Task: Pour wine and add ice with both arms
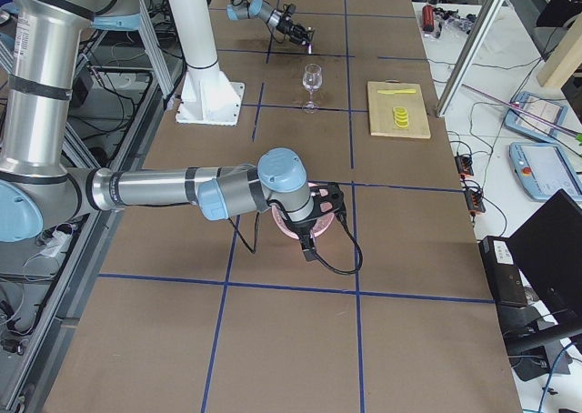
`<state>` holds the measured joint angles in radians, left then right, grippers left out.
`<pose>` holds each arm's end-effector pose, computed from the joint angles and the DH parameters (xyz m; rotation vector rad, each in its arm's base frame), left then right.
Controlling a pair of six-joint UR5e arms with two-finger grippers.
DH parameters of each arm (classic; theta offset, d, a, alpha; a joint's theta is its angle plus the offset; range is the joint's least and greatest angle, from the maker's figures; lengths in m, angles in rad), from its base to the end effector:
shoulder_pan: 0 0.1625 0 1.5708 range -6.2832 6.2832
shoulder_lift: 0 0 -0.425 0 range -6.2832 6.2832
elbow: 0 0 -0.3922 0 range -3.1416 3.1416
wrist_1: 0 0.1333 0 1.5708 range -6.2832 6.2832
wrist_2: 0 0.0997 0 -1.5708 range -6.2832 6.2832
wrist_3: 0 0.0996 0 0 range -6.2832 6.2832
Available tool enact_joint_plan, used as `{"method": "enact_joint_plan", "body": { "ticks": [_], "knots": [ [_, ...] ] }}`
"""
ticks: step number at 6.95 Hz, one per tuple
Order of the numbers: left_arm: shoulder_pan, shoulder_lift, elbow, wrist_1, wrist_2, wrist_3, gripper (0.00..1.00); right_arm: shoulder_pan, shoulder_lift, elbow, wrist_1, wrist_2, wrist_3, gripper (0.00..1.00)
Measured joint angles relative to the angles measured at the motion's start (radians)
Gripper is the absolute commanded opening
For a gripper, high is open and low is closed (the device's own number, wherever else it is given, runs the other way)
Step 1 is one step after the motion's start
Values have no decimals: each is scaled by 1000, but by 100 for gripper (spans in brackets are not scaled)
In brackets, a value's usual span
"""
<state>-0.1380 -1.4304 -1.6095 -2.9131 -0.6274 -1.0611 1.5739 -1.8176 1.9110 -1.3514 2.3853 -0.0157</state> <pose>0.3849 -0.2694 0.5478 1.1214 0.8122 -0.2734 0.0621 -0.4024 0.5724 0.3029 -0.8050 -0.1392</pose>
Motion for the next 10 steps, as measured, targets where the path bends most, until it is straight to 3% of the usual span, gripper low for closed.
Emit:
{"method": "enact_joint_plan", "body": {
  "ticks": [7, 10],
  "knots": [
    [-10, -2, -1, -5, 0, 0, 40, 0, 0, -1, 0, 0, 0, 100],
    [-10, -6, 0, -5, 1, 1, 16, 0, 0, -1, 0, 0, 0, 100]
  ]
}}
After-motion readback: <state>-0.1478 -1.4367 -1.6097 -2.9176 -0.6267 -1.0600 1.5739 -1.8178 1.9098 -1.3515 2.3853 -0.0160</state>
